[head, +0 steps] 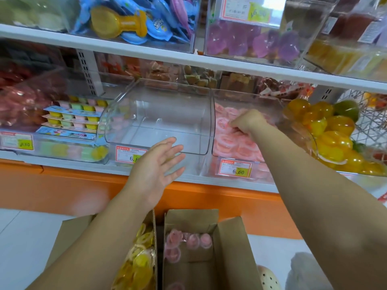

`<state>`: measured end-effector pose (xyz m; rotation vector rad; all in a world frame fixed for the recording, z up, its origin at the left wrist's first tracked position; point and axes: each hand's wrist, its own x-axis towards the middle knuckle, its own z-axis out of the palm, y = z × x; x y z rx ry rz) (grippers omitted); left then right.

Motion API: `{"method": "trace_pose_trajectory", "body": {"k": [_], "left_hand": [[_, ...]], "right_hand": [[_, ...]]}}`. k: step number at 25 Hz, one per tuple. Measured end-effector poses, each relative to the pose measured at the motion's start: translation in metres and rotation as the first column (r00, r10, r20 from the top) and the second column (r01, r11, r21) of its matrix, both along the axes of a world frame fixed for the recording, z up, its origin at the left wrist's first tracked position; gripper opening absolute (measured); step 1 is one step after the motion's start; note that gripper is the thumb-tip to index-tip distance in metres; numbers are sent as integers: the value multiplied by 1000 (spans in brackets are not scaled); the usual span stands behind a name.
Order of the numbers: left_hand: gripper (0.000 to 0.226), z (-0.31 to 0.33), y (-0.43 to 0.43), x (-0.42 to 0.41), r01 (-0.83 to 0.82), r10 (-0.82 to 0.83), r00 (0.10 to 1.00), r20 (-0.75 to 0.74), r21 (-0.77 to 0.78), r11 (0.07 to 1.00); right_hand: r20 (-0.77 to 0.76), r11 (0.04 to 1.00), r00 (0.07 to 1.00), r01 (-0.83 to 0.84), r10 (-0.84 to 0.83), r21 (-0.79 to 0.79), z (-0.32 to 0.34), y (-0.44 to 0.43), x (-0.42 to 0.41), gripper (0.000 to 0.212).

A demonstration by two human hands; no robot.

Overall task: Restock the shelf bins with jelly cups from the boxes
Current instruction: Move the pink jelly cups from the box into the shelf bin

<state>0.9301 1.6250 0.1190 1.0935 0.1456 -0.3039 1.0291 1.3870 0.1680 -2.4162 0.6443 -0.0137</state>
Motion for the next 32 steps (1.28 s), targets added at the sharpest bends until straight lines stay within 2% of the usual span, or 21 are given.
{"method": "trace_pose_trajectory", "body": {"k": [2,4,6,10,12,14,15,16,18,20,22,23,24,25,26,27,28,29,30,32], "left_hand": [[23,-1,0,-1,12,-12,1000,-9,19,1000],[22,-1,-2,-3,28,-27,1000,-14,46,999],[21,0,-5,-7,47,-45,999,-22,69,997],[22,-3,-4,-10,91,-86,995,-49,105,990],[21,-7,-3,-12,109,-100,992,-70,131,985],[21,-13,0,-16,123,-109,990,-95,161,979],[22,-18,0,-18,134,-115,986,-118,170,976],[24,-23,0,-22,147,-122,981,-150,175,973],[27,-35,0,-30,177,-135,967,-217,186,966],[30,-52,-3,-38,207,-140,949,-284,222,953],[33,-75,-15,-50,237,-132,929,-345,282,930],[33,-87,-23,-57,256,-131,914,-383,296,920],[34,-104,-32,-67,271,-124,891,-437,292,917],[35,-123,-41,-77,278,-108,864,-492,286,917],[39,-146,-48,-89,281,-86,834,-546,285,917],[44,-172,-53,-101,286,-66,798,-599,281,916],[49,-197,-56,-113,294,-42,752,-657,278,915],[53,-220,-57,-125,292,-5,700,-714,280,915],[53,-241,-55,-135,278,28,654,-756,275,920],[37,-273,-52,-147,240,103,611,-785,308,921]], "right_hand": [[-21,1000,999,-24,24,9,2,-2,0,26],[-51,991,997,-60,54,-120,5,-2,-3,22],[-49,989,998,-54,48,-136,5,-1,-7,11],[-12,995,997,-71,70,-65,3,-3,-15,21],[-21,987,995,-99,97,-126,3,-5,-18,27],[109,983,989,-78,97,-167,5,-5,-27,25],[265,990,960,-57,91,-131,4,-3,-37,24],[456,998,889,-28,48,-50,1,0,-52,24],[750,972,640,-22,-166,234,-11,11,-91,25],[787,857,443,-76,-429,510,-39,21,-133,26],[691,750,382,9,-614,661,-85,29,-170,29],[630,709,406,66,-662,702,-112,33,-187,30],[547,677,493,125,-677,725,-142,38,-202,31],[414,649,640,178,-647,740,-174,40,-214,33],[210,622,801,239,-561,746,-207,44,-225,36],[-28,605,908,301,-417,737,-239,46,-234,39],[-245,614,936,352,-254,706,-271,45,-241,42],[-396,633,910,378,-120,676,-299,45,-250,45],[-487,656,873,388,-35,647,-323,44,-257,50],[-566,692,824,402,12,600,-360,45,-268,57]]}}
